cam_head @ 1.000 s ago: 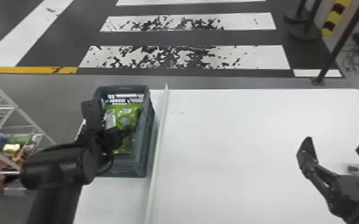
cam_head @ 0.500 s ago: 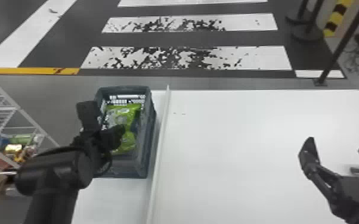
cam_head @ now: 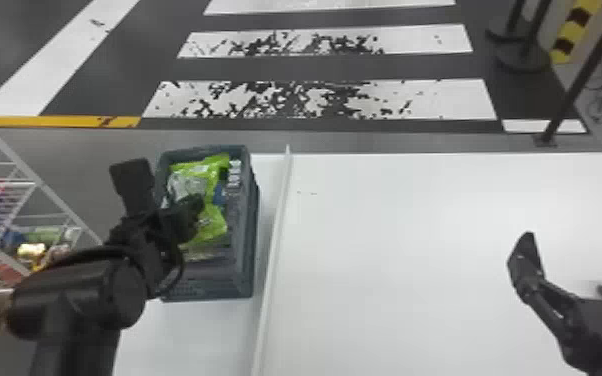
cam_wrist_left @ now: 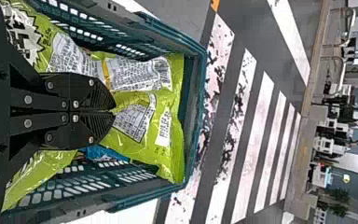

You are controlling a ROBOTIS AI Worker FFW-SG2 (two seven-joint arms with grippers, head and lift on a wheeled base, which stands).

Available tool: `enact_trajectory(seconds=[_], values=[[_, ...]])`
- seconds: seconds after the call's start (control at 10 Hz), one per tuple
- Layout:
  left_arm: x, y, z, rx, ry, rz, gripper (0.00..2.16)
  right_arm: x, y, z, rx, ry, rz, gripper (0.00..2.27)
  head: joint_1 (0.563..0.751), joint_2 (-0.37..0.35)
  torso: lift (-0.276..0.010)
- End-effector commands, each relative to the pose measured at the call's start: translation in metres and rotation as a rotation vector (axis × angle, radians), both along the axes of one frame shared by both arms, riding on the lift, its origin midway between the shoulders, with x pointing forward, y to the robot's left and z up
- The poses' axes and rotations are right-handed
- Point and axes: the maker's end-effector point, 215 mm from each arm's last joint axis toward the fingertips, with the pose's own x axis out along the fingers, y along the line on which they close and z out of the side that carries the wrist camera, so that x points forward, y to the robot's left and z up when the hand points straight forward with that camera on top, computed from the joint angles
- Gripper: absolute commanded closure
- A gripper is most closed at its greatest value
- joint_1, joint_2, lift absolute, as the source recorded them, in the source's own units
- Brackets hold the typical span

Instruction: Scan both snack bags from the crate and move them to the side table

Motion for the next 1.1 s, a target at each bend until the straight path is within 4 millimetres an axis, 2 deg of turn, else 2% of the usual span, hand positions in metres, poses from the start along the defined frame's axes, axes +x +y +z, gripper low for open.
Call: enact_trajectory(seconds=[0.0,0.3,0.5,0.7,0.8,1.0], values=[[0.000,-0.007,0.013,-0.010,-0.027,-0.011,2.13,0.000,-0.001,0.000,-0.002,0.001,0.000,0.09,0.695,0.131,-0.029],[-0.002,-0.028,0.045,-0.013,-0.085,-0.045,2.13,-0.001,-0.002,0.000,-0.005,-0.002,-0.002,0.09,0.695,0.104,-0.029],[-0.006,-0.028,0.073,0.024,-0.127,-0.041,2.13,-0.001,-0.002,0.002,-0.003,-0.005,-0.003,0.09,0.695,0.094,-0.029],[-0.015,-0.040,0.102,0.028,-0.161,-0.068,2.13,0.000,-0.010,0.010,-0.006,-0.032,-0.035,0.09,0.695,0.087,-0.029],[-0.020,-0.051,0.121,0.025,-0.193,-0.094,2.13,0.001,-0.011,0.015,-0.003,-0.048,-0.038,0.09,0.695,0.079,-0.029],[-0.032,-0.096,0.147,0.001,-0.215,-0.197,2.13,0.001,-0.012,0.018,-0.001,-0.055,-0.041,0.09,0.695,0.043,-0.029]])
